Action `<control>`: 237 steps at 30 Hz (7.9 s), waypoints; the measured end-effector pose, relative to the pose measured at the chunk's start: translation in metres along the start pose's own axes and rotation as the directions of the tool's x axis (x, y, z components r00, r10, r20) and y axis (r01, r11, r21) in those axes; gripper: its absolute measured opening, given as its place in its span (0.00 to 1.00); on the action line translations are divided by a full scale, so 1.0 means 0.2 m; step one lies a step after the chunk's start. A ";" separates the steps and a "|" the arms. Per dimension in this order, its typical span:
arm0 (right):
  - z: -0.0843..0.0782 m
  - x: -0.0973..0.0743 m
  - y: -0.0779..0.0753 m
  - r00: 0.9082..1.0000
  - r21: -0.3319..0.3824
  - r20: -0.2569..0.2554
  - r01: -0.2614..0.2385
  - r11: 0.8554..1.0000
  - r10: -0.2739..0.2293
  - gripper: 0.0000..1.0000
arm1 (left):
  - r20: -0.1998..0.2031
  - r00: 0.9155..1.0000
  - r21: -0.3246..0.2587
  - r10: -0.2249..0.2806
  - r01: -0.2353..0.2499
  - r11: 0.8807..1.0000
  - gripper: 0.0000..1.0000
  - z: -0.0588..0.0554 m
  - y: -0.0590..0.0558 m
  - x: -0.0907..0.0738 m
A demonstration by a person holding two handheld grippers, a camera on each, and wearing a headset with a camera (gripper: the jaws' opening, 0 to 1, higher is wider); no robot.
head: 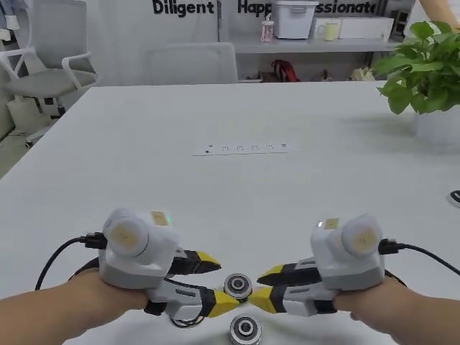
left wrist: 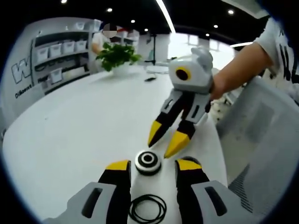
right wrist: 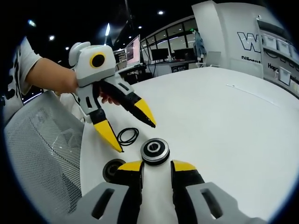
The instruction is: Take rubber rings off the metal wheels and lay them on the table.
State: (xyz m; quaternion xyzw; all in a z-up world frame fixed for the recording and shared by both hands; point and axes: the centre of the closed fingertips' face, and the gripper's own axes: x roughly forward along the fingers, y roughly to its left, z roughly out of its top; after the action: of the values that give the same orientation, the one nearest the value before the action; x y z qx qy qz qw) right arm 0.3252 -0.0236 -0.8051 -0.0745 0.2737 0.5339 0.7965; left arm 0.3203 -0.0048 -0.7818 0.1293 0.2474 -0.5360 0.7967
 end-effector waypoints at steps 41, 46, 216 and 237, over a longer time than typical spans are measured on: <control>-0.01 0.05 0.00 1.000 -0.024 -0.015 0.009 1.000 -0.009 0.20 | -0.061 0.994 0.004 0.089 -0.089 0.996 0.14 -0.02 0.04 0.11; -0.01 0.05 0.00 1.000 -0.027 -0.014 0.004 1.000 -0.005 0.20 | -0.060 0.994 0.002 0.088 -0.088 0.996 0.13 -0.02 0.04 0.10; 0.25 0.13 0.30 0.980 0.232 0.099 -0.194 0.953 0.175 0.16 | -0.029 0.994 -0.053 0.109 -0.110 0.992 0.59 -0.22 0.06 -0.50; 0.24 -0.27 0.17 0.984 0.010 0.156 -0.085 0.996 0.082 0.41 | -0.005 0.993 -0.040 0.115 -0.115 0.993 0.63 -0.16 0.02 -0.58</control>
State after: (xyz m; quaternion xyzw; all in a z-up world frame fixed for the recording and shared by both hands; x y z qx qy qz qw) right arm 0.2968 -0.0330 -0.7312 -0.0145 0.2180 0.5688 0.7929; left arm 0.2811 0.1036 -0.7478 0.1280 0.2514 -0.4841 0.8283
